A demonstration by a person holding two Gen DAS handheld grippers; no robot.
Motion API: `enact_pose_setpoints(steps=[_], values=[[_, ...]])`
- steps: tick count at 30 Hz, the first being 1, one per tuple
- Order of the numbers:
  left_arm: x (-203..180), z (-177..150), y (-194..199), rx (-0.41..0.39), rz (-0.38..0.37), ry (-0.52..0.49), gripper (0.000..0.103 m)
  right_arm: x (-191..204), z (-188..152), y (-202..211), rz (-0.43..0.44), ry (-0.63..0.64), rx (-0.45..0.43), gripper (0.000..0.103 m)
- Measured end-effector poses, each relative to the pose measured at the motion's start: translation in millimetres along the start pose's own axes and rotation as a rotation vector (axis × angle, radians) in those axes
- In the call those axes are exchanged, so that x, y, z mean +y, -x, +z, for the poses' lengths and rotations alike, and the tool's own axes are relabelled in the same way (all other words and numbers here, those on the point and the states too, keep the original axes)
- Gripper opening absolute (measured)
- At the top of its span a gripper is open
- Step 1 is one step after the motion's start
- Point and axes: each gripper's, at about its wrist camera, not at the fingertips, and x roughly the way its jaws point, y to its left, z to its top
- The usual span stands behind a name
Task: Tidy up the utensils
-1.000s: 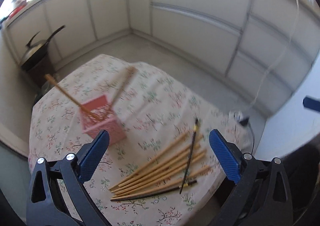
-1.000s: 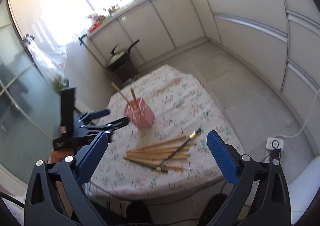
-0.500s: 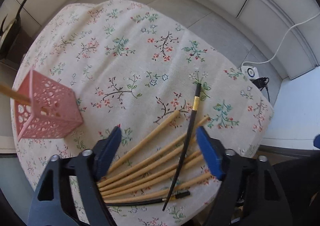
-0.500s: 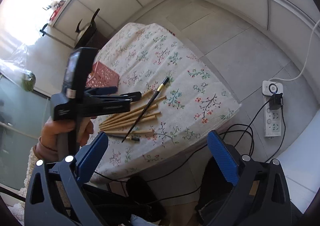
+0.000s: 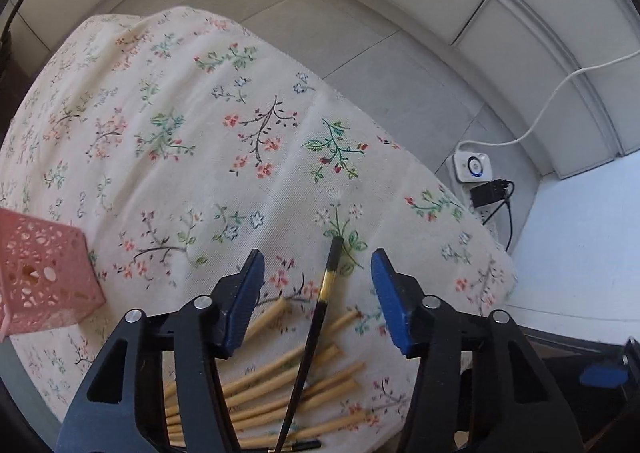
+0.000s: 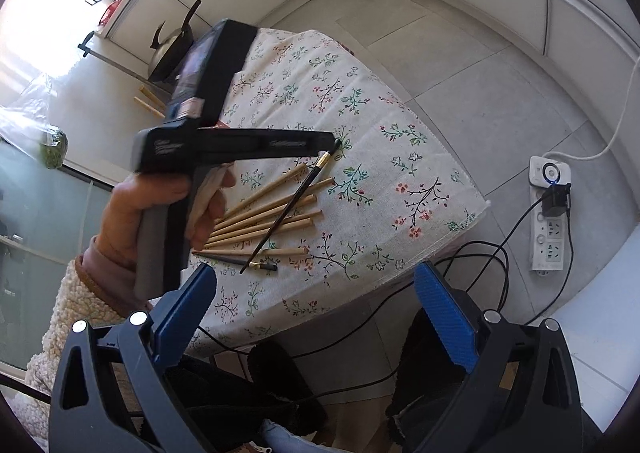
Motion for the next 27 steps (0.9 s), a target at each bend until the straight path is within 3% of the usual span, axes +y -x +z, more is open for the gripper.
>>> enact_pose_setpoints(steps=[3, 9, 16, 21, 24, 26, 27], values=[[-1.9, 4.0, -21.5, 0.057, 0.000, -0.008, 0.034, -2.4, 0.3, -0.9, 0.001, -0.012, 0.011, 0.096], [3.3, 1.4, -23.0, 0.016, 0.050, -0.030, 0.007, -8.0, 1.7, -5.0, 0.009, -0.054, 0.032, 0.096], [22.3, -32.1, 15.1, -0.091, 0.064, -0.044, 0.006, -10.6, -0.8, -21.1, -0.005, -0.136, 0.065, 0.096], [43.6, -95.7, 88.0, -0.197, 0.072, -0.037, 0.006, 2.3, -13.0, -50.6, 0.044, -0.229, 0.137, 0.096], [63.0, -133.4, 132.0, -0.289, 0.071, 0.025, 0.006, 14.4, -28.4, -81.4, 0.082, -0.338, 0.218, 0.086], [75.6, -156.6, 159.9, -0.361, 0.063, 0.079, 0.006, 23.1, -38.3, -103.0, 0.097, -0.414, 0.277, 0.062], [81.9, -166.9, 172.8, -0.394, 0.058, 0.102, 0.006, 30.1, -43.6, -117.4, 0.086, -0.456, 0.305, 0.056]])
